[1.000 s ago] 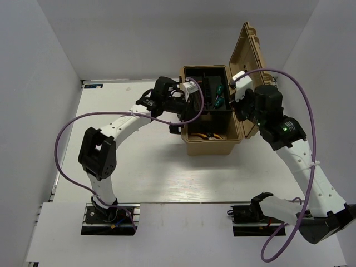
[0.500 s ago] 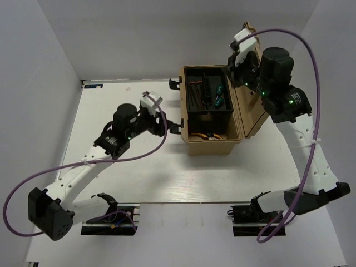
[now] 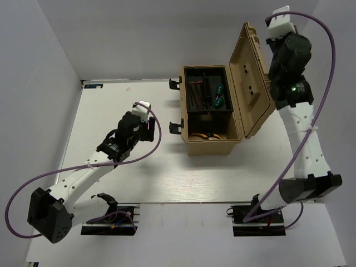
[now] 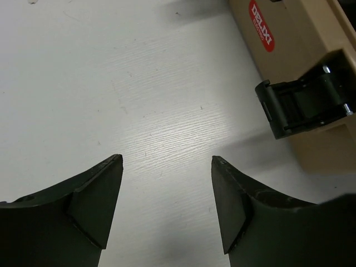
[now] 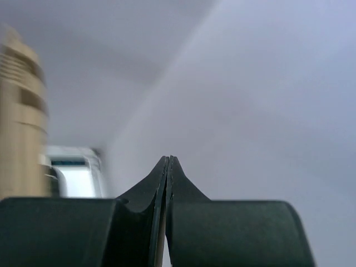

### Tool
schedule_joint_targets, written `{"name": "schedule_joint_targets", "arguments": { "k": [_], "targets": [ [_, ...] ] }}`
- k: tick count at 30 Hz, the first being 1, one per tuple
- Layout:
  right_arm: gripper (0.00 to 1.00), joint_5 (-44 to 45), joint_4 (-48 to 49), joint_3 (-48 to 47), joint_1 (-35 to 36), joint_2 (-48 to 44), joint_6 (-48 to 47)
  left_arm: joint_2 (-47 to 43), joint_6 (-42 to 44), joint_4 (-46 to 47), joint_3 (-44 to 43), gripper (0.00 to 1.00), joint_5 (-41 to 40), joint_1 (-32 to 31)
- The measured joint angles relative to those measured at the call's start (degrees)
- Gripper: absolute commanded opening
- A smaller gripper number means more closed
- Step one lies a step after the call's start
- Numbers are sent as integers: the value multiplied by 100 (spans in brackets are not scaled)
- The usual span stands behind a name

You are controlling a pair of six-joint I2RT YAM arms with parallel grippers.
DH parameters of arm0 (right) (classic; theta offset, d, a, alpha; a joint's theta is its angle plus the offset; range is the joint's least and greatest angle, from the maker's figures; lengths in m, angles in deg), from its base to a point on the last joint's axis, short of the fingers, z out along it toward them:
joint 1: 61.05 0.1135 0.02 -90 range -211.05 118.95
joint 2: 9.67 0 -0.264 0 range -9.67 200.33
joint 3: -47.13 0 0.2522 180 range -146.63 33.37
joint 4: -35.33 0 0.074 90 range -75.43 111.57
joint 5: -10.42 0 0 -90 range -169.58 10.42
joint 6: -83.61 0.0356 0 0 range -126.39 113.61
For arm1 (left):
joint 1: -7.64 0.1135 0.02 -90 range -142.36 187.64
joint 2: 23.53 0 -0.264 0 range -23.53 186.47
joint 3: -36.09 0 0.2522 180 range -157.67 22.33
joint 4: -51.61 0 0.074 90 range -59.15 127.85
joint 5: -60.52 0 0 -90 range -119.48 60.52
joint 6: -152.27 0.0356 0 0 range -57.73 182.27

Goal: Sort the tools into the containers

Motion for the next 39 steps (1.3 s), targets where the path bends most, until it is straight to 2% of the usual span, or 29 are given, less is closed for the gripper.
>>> {"name": "schedule_joint_targets", "arguments": {
  "k": [4,9,14,19,27,31,34,39],
  "targets": [
    [0,-365,-1235,-1010,-848,664,188,-17,-39,-11,0,75,-153,0],
    [0,-2013,-3176,-2205,-1596,1388,651,-87,-66,-7,0,75,-181,0],
    [0,-4087,-4594,-2179,-1720,1563,879,-31,-111,-7,0,76,-177,0],
    [0,-5720,-5206,-1980,-1753,1547,994,223,-170,-55,-2,77,-125,0],
    [0,-8220,-5287,-1934,-1703,1296,1580,317,-234,-125,-4,77,7,0],
    [0,-9407,-4588,-1646,-1606,1027,2524,315,-236,-125,-9,77,17,0],
    [0,-9663,-4011,-1145,-1563,734,3049,308,-236,-125,-9,77,9,0],
    [0,-9364,-3591,-540,-1502,319,3456,247,-236,-125,-11,82,4,0]
  ]
}}
